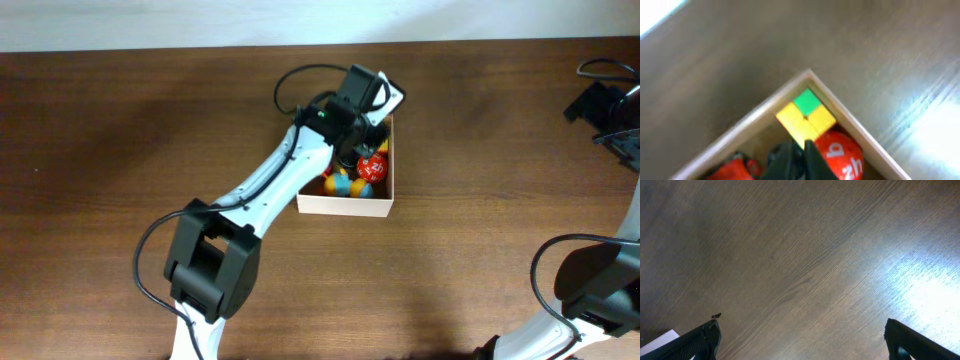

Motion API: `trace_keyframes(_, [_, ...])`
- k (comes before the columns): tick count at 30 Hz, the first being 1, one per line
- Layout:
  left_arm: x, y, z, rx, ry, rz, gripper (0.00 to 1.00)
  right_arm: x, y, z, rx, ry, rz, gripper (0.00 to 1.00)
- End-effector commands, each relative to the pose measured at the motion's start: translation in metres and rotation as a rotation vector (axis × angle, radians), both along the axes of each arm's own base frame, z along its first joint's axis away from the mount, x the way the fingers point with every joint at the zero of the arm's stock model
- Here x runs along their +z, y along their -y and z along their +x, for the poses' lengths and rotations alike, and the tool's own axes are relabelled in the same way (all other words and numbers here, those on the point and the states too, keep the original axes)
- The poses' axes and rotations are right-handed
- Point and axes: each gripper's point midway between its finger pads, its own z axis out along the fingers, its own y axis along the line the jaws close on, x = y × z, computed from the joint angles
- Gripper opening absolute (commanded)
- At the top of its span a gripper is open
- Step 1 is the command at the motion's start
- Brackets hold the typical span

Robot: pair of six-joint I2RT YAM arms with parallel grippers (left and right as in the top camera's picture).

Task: Pack container
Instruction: 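Open the left gripper and lift it up and out of the box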

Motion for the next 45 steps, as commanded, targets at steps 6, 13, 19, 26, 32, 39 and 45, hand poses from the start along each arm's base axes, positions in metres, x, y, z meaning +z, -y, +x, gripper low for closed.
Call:
trace_keyframes(6, [0.068, -0.101, 0.049, 0.349, 0.078, 0.085, 0.22, 0.012, -0.001, 0.000, -0.007, 0.032, -0.014, 0.99])
trace_keyframes(13, [0.083, -0.206, 0.066, 0.662, 0.050, 0.076, 0.44, 0.012, -0.001, 0.000, -0.007, 0.032, -0.014, 0.99])
trace_keyframes(19, [0.075, -0.286, 0.063, 0.827, -0.028, 0.097, 0.60, 0.012, -0.001, 0.000, -0.007, 0.032, -0.014, 0.99])
trace_keyframes(26, [0.065, -0.323, 0.051, 0.890, -0.095, 0.136, 0.99, 0.012, -0.001, 0.000, -0.007, 0.032, -0.014, 0.99])
trace_keyframes(32, [0.065, -0.325, 0.051, 0.894, -0.095, 0.136, 0.99, 0.012, -0.001, 0.000, -0.007, 0.032, -0.014, 0.99])
trace_keyframes(39, [0.058, -0.331, 0.036, 0.883, -0.142, 0.211, 0.99, 0.012, -0.001, 0.000, -0.007, 0.032, -0.014, 0.99])
trace_keyframes(45, [0.064, -0.352, 0.008, 0.918, -0.197, 0.287, 0.99, 0.012, -0.001, 0.000, -0.007, 0.032, -0.014, 0.99])
